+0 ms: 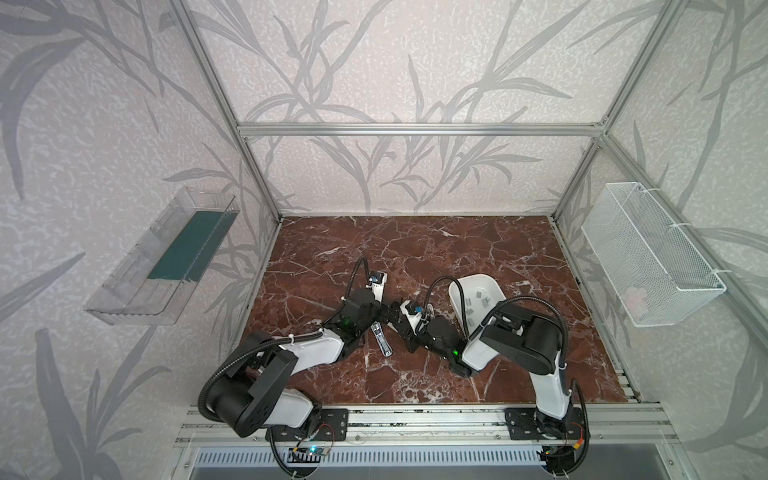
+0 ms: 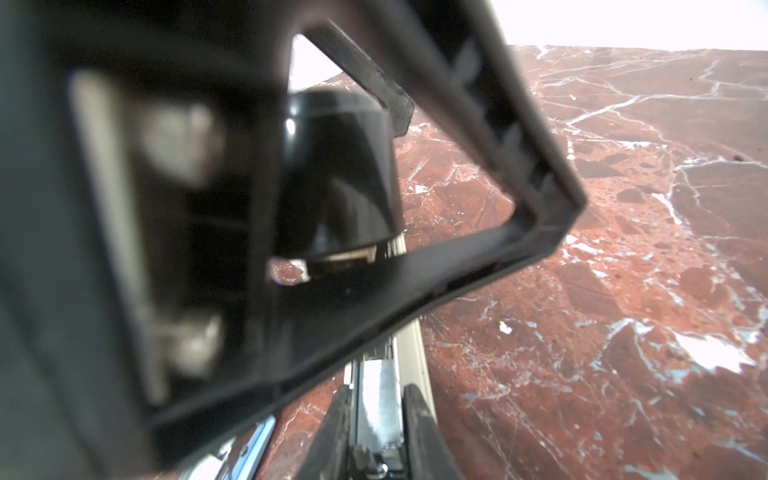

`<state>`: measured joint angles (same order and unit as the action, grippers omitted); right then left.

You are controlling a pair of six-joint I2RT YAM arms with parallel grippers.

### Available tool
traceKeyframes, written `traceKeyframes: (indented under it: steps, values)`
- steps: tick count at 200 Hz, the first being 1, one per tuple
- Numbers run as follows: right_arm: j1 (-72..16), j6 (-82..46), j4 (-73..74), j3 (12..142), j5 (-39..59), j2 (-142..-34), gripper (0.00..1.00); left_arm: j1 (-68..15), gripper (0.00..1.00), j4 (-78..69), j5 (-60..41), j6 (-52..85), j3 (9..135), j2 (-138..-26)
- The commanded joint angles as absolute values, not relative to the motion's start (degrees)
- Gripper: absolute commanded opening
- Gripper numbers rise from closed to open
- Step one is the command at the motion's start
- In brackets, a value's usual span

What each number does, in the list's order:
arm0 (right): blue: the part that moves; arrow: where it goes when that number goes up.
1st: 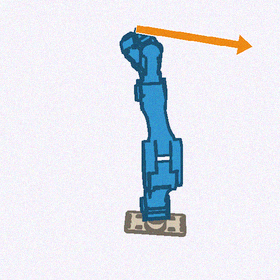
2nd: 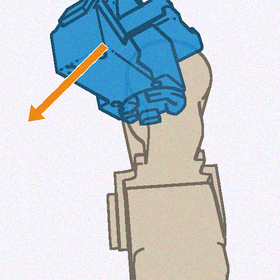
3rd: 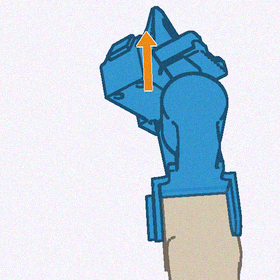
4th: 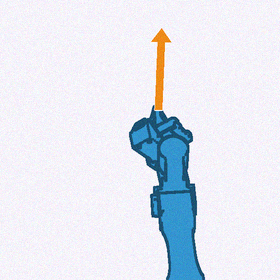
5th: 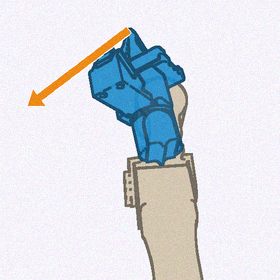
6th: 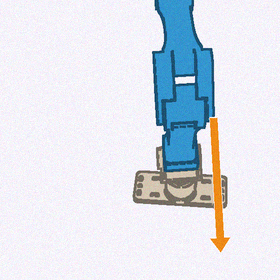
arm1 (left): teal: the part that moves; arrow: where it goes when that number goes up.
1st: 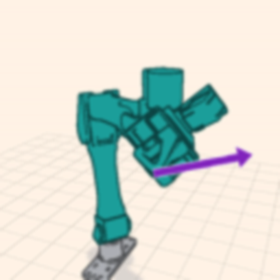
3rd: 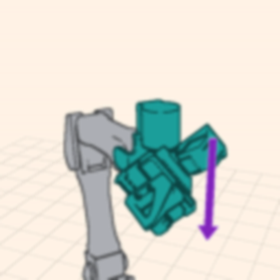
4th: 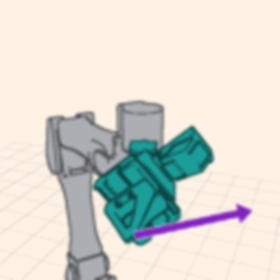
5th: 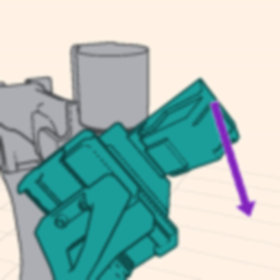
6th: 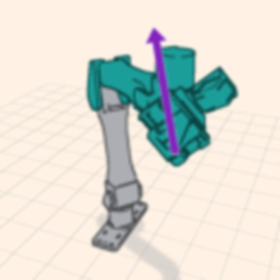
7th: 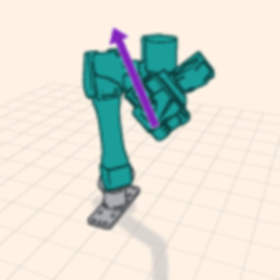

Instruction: Load the staples into the stapler

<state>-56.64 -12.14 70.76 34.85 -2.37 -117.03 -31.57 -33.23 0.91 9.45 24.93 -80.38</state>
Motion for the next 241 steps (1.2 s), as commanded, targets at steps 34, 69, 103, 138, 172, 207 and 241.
traceKeyframes:
  steps: [34,69,103,138,172,207,241]
  values:
    - [-56.7,-11.9,73.6,34.1,-1.8,-118.4,0.25,-31.5,0.99,-31.8,0.7,11.3,26.6,-75.0]
    - [-56.6,-12.0,74.1,34.0,-1.9,-118.5,0.25,-31.5,0.99,-28.5,0.5,12.4,27.9,-71.5]
    - [-56.7,-12.2,74.3,33.8,-2.0,-118.6,0.24,-31.5,0.99,-28.7,1.6,13.2,27.3,-70.3]
    - [-56.7,-12.3,74.9,33.1,-1.5,-117.5,0.25,-31.5,0.99,-27.8,6.3,14.5,27.2,-72.6]
    - [-56.7,-12.4,73.4,31.7,-1.1,-113.0,0.30,-31.5,0.99,-28.3,10.2,15.9,26.9,-76.0]
    - [-56.7,-12.5,67.8,32.3,-1.9,-107.7,0.31,-31.3,0.99,-28.1,13.8,16.8,27.8,-80.0]
    - [-56.7,-12.0,56.2,37.8,-1.6,-105.0,0.31,-30.4,0.99,-28.4,16.4,18.3,27.6,-82.3]
